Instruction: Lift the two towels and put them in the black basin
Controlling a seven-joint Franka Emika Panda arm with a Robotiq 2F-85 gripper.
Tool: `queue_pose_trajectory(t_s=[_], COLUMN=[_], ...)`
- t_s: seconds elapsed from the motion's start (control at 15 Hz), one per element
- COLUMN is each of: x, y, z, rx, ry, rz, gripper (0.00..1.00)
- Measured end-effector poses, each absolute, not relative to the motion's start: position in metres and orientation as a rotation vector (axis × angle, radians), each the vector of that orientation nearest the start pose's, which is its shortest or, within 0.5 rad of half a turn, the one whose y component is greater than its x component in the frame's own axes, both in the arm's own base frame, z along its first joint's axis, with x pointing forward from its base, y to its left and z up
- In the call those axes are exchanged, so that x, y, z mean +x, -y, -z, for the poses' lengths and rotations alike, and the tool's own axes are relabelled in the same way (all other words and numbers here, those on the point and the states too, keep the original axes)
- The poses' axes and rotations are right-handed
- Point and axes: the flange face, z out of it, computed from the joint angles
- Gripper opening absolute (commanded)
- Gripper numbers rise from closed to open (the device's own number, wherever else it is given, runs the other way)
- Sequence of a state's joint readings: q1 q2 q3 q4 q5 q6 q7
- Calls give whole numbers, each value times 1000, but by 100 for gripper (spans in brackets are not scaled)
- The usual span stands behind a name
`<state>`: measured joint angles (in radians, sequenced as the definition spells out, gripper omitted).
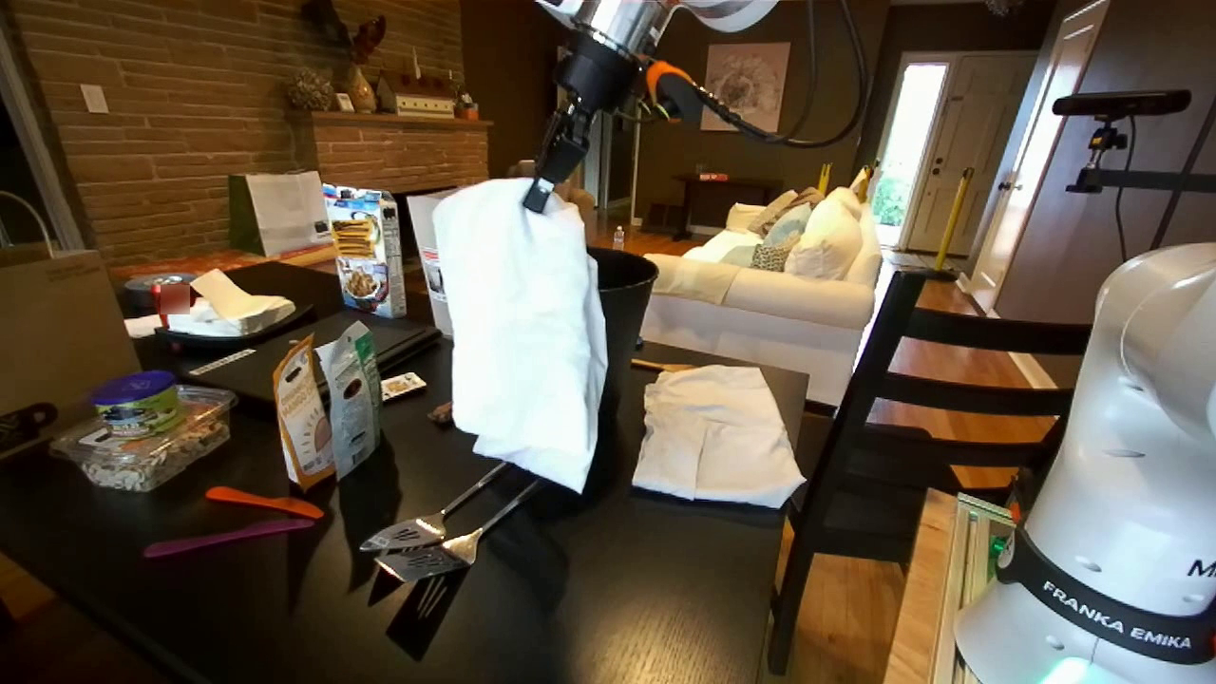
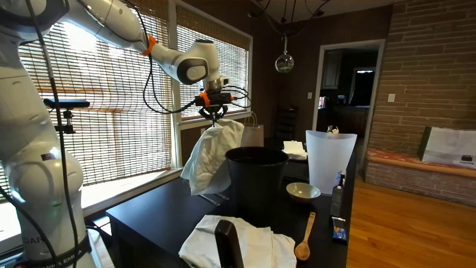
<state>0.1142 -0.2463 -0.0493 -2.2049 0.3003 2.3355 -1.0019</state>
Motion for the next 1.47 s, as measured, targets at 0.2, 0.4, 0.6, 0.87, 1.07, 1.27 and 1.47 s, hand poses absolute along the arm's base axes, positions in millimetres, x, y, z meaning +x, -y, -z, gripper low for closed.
queue_pose_trajectory(t_s=[0.2, 0.4, 0.6, 0.87, 1.07, 1.27, 1.47], x=[516, 527, 540, 558, 566, 567, 566], y=[-26, -15, -10, 3, 23, 44, 61], z=[-543, -557, -562, -555, -561, -574, -575], rx=[-2679, -2676, -2687, -2741, -2791, -2848, -2922], ry=[1376, 1382, 1328, 1274, 1217, 1168, 1142], rz=[759, 877, 984, 1068, 1148, 1208, 1179], gripper=[1, 1, 1, 1, 1, 1, 1])
